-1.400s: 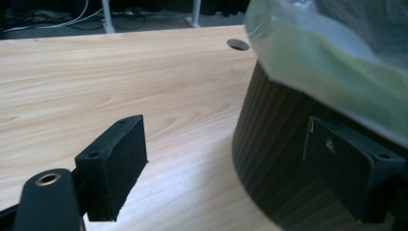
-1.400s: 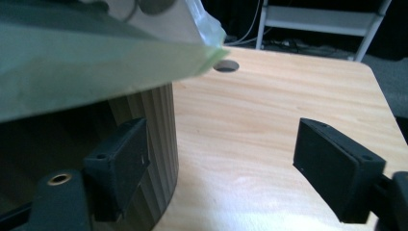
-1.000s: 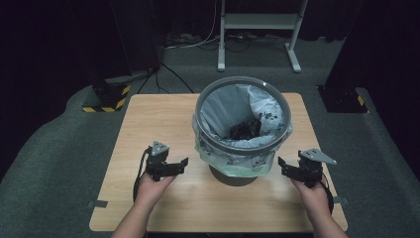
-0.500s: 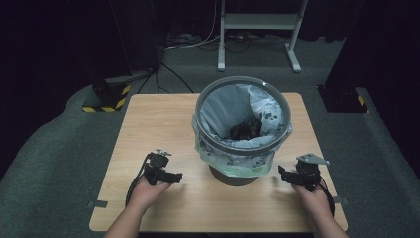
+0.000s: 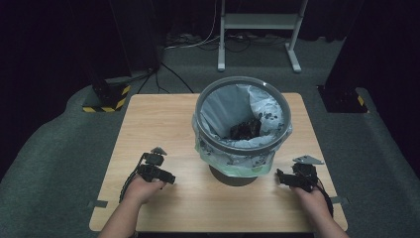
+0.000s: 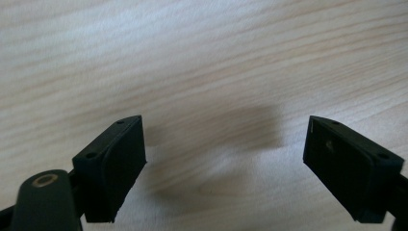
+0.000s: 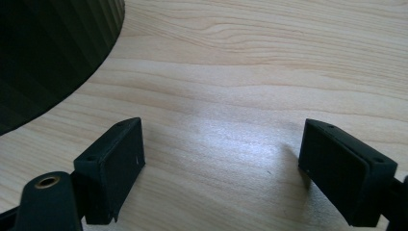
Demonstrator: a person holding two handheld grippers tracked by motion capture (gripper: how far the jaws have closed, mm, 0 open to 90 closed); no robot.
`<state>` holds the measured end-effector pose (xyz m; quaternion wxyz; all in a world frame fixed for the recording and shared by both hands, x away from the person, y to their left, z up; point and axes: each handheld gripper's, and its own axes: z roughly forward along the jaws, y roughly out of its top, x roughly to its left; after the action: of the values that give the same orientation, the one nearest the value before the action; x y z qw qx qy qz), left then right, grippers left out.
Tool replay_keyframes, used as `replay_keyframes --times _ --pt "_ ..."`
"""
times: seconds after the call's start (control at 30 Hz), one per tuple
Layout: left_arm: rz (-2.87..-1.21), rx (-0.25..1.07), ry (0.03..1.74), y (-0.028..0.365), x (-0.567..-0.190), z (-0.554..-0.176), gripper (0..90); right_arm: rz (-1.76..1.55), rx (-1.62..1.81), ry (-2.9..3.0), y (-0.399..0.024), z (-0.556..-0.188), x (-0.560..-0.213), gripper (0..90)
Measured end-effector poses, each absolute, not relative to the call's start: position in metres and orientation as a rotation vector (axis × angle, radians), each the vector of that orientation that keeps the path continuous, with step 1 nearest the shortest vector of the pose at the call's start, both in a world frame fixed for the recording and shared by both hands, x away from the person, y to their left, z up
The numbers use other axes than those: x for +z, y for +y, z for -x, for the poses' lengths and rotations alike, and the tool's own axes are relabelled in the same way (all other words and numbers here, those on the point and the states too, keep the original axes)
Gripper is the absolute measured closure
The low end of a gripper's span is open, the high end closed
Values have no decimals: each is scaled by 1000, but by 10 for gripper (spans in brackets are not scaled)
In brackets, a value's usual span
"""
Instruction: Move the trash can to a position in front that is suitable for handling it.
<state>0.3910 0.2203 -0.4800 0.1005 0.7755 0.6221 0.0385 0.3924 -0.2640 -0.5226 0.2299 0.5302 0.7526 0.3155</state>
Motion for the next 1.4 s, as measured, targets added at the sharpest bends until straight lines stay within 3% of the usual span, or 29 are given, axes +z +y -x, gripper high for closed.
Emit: replay_keyframes --times 0.43,0.77,1.4 --pt "-2246 -52 1987 219 -458 -406 252 -1429 881 2091 -259 -395 -523 143" --pt "-2237 -72 2015 223 -435 -414 341 -1436 882 2084 -259 -394 -524 143" --pt "-2168 -135 2065 219 -393 -422 366 -1437 889 2081 -258 -394 -524 142"
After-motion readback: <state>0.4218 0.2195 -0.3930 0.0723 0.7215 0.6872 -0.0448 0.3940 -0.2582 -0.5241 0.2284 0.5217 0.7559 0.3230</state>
